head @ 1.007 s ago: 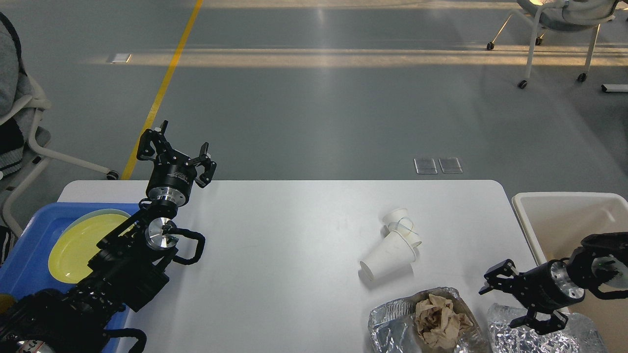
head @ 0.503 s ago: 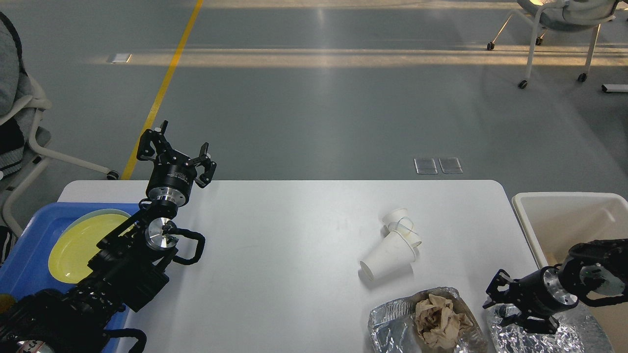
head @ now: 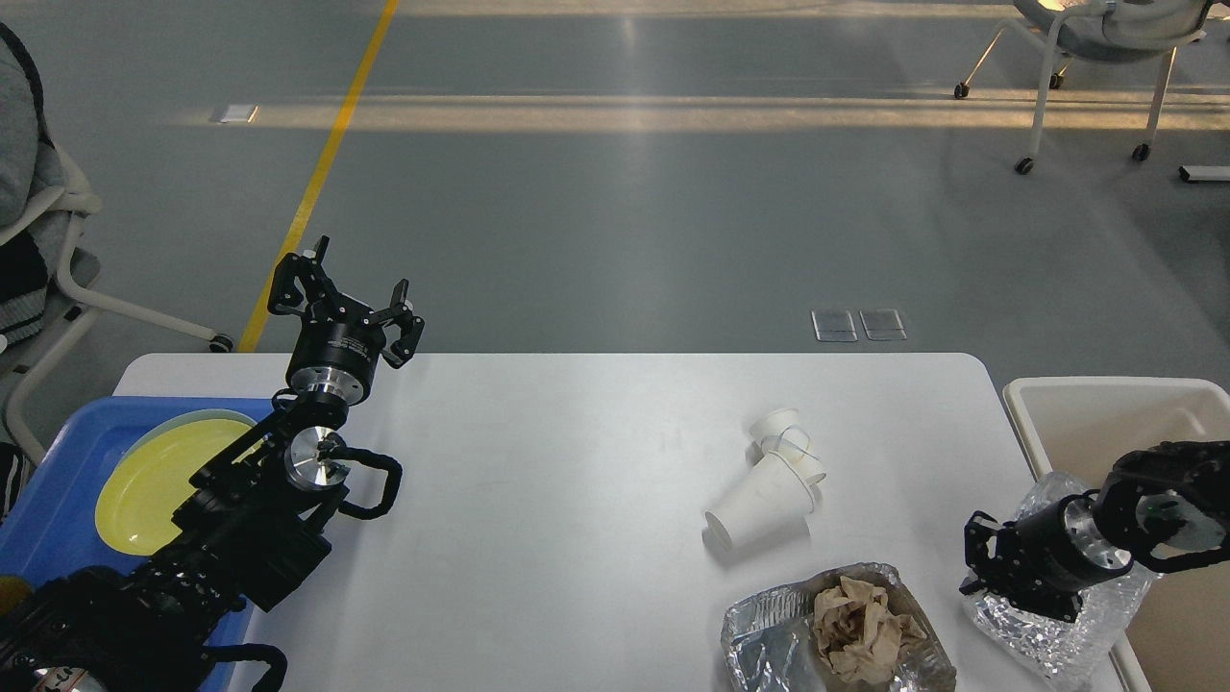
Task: Tidy desktop
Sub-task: 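Grasp the crumpled silver foil sheet with the right gripper, then lift the silver foil and drop it into the white bin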
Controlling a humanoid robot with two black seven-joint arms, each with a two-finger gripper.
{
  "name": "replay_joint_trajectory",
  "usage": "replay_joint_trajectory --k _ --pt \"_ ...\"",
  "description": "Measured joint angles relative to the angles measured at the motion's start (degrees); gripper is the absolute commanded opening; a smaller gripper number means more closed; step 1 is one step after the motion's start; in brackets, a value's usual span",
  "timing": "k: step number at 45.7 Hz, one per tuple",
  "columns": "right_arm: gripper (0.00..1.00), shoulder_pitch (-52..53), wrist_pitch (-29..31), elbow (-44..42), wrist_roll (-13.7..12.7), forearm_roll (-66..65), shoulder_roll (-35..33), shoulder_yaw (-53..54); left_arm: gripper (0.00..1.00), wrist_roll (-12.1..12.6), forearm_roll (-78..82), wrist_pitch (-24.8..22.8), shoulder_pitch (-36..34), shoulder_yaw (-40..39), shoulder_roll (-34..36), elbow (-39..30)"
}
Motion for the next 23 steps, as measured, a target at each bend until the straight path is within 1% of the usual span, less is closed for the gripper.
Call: replay_joint_trajectory --k 5,10,23 --pt "0.0 3.5 1.6 0.1 0.0 -1.9 -2.4 -0.7 1.0 0.0 0.0 0.0 0.0 0.0 0.0 0.0" --pt "0.0 7.8 4.5 0.2 0.0 -4.8 -4.5 -1.1 1.0 0.0 0.0 0.0 0.0 0.0 0.0 0.0" --pt "0.0 26.1 15.5 0.1 -0.2 -11.6 -8.9 -1.4 1.0 0.0 0.0 0.0 0.0 0.0 0.0 0.0"
